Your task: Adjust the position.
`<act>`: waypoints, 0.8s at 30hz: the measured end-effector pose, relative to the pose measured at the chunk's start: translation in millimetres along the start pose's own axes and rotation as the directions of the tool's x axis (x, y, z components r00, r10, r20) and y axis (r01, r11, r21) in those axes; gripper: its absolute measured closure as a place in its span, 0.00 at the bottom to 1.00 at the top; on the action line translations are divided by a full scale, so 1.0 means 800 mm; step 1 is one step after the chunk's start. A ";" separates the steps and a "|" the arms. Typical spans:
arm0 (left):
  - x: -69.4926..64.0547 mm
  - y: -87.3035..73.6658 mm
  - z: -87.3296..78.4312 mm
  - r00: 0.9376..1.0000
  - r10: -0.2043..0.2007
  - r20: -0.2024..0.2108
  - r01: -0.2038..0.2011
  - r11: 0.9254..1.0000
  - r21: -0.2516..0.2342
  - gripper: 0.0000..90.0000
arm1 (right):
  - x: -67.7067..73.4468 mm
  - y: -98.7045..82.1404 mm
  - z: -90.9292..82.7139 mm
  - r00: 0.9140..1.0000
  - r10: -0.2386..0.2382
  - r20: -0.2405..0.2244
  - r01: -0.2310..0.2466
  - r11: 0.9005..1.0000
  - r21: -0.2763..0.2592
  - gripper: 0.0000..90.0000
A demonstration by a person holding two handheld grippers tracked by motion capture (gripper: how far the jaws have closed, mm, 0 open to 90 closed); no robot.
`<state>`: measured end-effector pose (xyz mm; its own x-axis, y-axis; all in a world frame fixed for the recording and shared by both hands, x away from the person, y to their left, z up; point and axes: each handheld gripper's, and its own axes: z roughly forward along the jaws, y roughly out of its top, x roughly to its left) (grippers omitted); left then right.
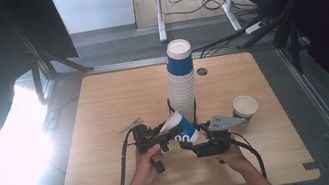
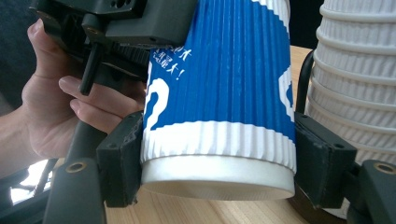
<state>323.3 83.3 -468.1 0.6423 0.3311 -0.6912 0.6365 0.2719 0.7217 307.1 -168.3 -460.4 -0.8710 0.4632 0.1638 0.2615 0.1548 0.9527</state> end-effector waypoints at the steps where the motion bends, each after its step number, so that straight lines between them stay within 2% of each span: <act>1: 0.000 0.000 0.000 1.000 -0.004 0.002 0.004 1.000 -0.005 0.13 | 0.000 0.000 0.000 1.000 0.001 0.001 -0.001 1.000 -0.003 0.31; 4: 0.001 0.000 0.002 1.000 -0.030 0.007 0.030 0.999 -0.028 0.12 | 0.000 0.000 0.000 1.000 0.009 0.004 -0.009 1.000 -0.020 0.31; 5: 0.001 -0.001 0.003 0.999 -0.047 0.015 0.047 0.999 -0.027 0.11 | 0.000 0.000 0.000 1.000 0.009 0.006 -0.009 1.000 -0.025 0.31; 7: 0.001 -0.002 0.007 0.998 -0.056 0.014 0.057 0.998 -0.014 0.11 | 0.002 0.000 0.002 1.000 0.001 -0.003 -0.001 1.000 -0.025 0.31; 10: -0.001 -0.003 0.009 0.999 -0.044 0.007 0.044 0.999 -0.014 0.13 | 0.007 0.000 0.006 1.000 -0.020 -0.002 0.020 1.000 -0.016 0.31; 16: -0.006 -0.004 0.009 1.000 -0.016 -0.006 0.016 1.000 -0.022 0.18 | 0.006 0.000 0.007 1.000 -0.016 -0.004 0.016 1.000 -0.009 0.31; 24: -0.005 -0.005 0.010 1.000 -0.015 -0.002 0.015 1.000 -0.018 0.20 | 0.006 0.000 0.006 1.000 -0.019 -0.001 0.019 1.000 -0.002 0.31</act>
<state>321.6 74.0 -468.2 0.6321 0.3289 -0.7016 0.6379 0.2933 0.7121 305.1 -161.8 -461.1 -0.8761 0.4595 0.1456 0.2441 0.1623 0.9561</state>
